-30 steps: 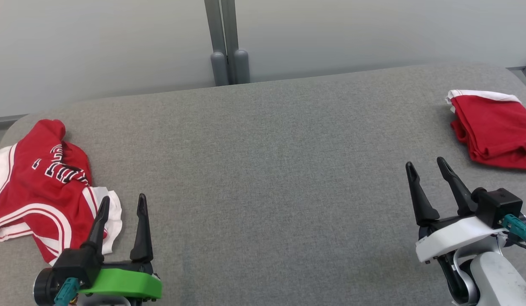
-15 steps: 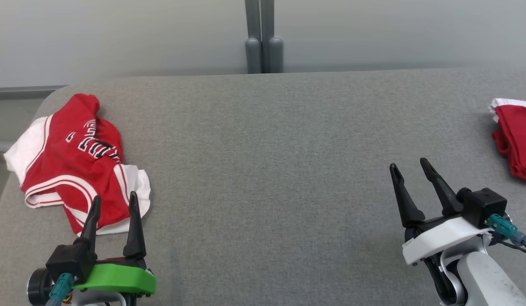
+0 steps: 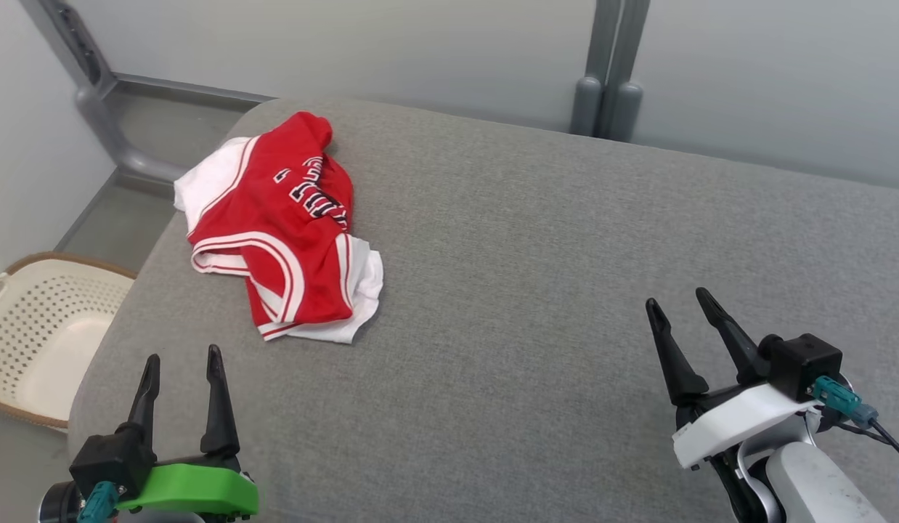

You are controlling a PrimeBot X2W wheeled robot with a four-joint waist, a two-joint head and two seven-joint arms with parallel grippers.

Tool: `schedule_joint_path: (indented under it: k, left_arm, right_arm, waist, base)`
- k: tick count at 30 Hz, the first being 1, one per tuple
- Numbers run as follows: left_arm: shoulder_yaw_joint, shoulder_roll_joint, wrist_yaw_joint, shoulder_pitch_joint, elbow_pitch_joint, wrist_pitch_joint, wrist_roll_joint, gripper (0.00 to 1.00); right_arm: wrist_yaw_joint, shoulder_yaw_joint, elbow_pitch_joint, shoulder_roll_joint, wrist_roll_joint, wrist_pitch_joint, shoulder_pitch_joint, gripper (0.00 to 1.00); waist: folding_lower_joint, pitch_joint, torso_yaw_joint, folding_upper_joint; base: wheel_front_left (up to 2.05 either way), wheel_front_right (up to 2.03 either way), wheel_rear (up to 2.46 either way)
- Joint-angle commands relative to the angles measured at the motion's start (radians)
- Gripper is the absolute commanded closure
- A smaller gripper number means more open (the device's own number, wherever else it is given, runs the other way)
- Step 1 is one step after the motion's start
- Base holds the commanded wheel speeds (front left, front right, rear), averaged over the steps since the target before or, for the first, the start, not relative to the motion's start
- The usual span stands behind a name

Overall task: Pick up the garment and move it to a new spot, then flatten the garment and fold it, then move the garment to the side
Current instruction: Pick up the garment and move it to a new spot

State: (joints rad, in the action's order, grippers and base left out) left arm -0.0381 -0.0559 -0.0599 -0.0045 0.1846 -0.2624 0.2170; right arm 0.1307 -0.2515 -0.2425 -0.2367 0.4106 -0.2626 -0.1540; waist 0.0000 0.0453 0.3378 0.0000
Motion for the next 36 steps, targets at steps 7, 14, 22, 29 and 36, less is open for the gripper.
schedule_joint_path:
  k: [7,14,22,29,36]
  left_arm:
    - [-0.008,-0.004,0.001,0.015,0.006,-0.003,0.011,0.0]
    - [-0.016,-0.04,-0.016,-0.099,0.026,0.107,0.069,0.0]
    - [-0.005,-0.118,-0.048,-0.339,0.08,0.374,0.161,0.0]
    - [-0.032,-0.214,-0.067,-0.54,0.214,0.549,0.305,0.0]
    - [-0.043,-0.294,-0.071,-0.667,0.402,0.633,0.416,0.0]
  right_arm:
    - [0.0,-0.013,0.005,-0.002,0.001,-0.003,-0.002,0.0]
    - [0.0,0.006,0.054,-0.026,-0.018,-0.003,-0.022,0.0]
    - [0.0,0.008,0.13,-0.058,-0.034,-0.003,-0.076,0.0]
    - [0.0,-0.004,0.191,-0.079,-0.036,-0.003,-0.143,0.0]
    - [0.0,-0.022,0.231,-0.081,-0.04,-0.003,-0.197,0.0]
  waist:
    - [0.0,-0.021,0.077,0.0]
    - [0.0,0.03,0.042,0.0]
    - [0.0,0.155,-0.038,0.0]
    - [0.0,0.275,-0.139,0.0]
    - [0.0,0.359,-0.23,0.0]
  base:
    - [0.0,0.0,0.0]
    - [0.0,0.0,0.0]
    - [0.0,0.0,0.0]
    - [0.0,0.0,0.0]
    - [0.0,0.0,0.0]
